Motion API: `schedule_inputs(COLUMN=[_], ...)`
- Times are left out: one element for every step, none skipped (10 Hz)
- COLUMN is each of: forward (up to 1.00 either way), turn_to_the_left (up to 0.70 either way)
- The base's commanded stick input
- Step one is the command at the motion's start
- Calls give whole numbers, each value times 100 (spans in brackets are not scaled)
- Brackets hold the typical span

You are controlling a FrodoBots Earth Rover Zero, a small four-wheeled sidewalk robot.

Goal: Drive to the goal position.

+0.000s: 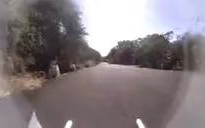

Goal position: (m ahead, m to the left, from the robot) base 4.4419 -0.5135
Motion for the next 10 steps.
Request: schedule_inputs(forward=[85,85,85,85,85,85,85,85,85,85], turn_to_the_left=[0,0,0,0,0,0,0,0,0,0])
